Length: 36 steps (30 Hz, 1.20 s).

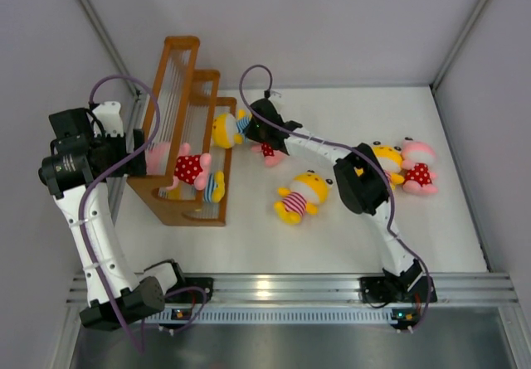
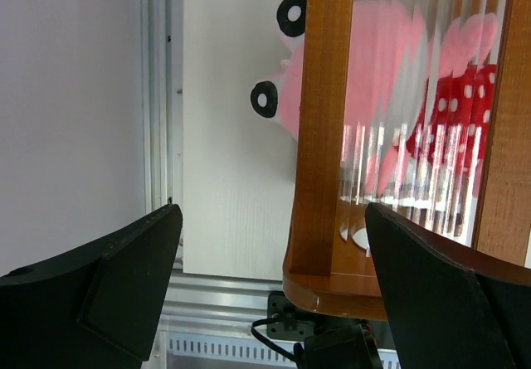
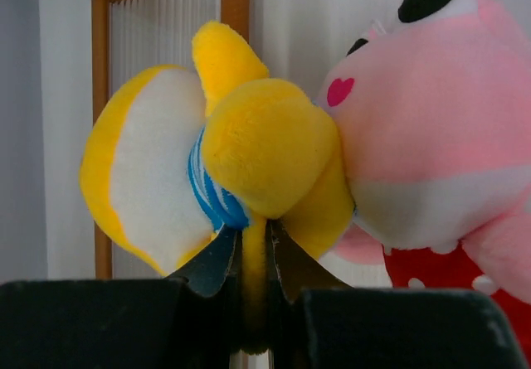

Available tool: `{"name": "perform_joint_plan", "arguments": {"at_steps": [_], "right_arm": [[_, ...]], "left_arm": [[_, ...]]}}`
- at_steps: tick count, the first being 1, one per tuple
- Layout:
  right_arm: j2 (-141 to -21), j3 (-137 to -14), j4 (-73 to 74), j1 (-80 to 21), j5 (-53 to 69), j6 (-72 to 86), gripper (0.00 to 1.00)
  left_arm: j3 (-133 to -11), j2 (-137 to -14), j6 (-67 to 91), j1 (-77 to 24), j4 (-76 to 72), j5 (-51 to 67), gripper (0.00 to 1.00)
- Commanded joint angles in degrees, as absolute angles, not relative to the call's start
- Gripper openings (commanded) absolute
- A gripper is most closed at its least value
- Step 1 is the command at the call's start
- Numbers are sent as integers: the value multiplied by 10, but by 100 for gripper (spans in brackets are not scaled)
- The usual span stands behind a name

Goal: Place and organize the stuffed toys onto the shelf

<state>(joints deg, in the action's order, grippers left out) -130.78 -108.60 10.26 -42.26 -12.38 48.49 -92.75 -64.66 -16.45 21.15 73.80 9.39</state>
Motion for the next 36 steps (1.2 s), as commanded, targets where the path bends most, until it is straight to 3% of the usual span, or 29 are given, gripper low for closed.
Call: {"name": "perform_joint_plan", "arguments": {"at_steps": [1,9,18,29,32,34,36], "right_arm": [[-1334,-1138,103,-437,-109,515,0],[-1354,-1174,96,-471,-130,539,0],[-1468,-1274,41,-470,-90,544,2],[-1471,-1268,-18,-469,-81,539,6],[-1483,-1289,-13,-468,-69,538,14],[-1481,-1285,-4,-465,-63,544,32],[-1457,-1266,-13,-462,-64,548,42]], "left_arm": [[-940,-646,-168,207,737,95,98],[-937,-646,-163,207,736,105,98],[-937,-639,-167,207,736,87,98],[-935,-633,-169,204,737,81,98],[-935,-632,-168,203,737,76,98],[-935,-631,-170,203,737,73,98],[-936,-631,-171,203,737,71,98]]}}
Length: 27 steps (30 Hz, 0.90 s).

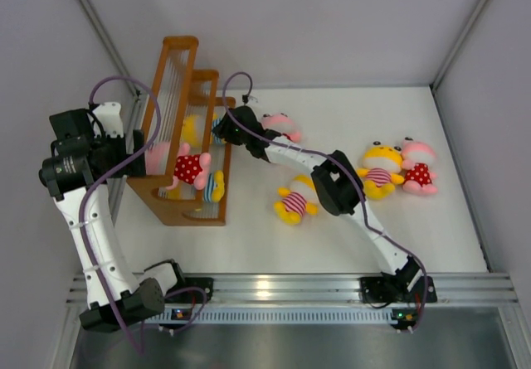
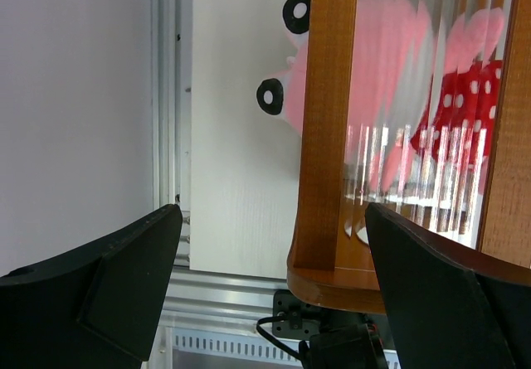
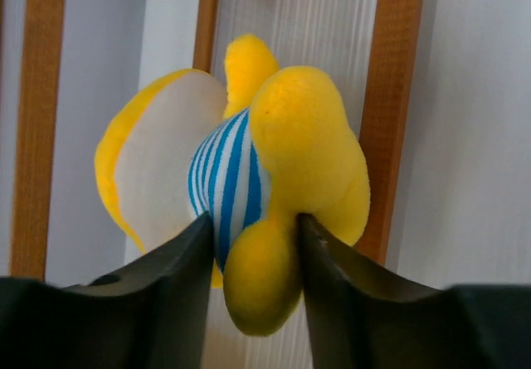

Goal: Place and organize the stuffed toys onto the shelf

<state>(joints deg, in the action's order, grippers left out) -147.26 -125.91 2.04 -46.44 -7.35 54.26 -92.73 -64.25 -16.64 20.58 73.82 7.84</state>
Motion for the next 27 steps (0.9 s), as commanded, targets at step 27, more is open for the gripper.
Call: {"name": "perform_joint_plan", "arguments": {"at_steps": [27], "right_arm": [[-966,-642,-38,-370,-181,723,75]], "left_arm": [[-944,-631,-172,196,744,85,98]]}}
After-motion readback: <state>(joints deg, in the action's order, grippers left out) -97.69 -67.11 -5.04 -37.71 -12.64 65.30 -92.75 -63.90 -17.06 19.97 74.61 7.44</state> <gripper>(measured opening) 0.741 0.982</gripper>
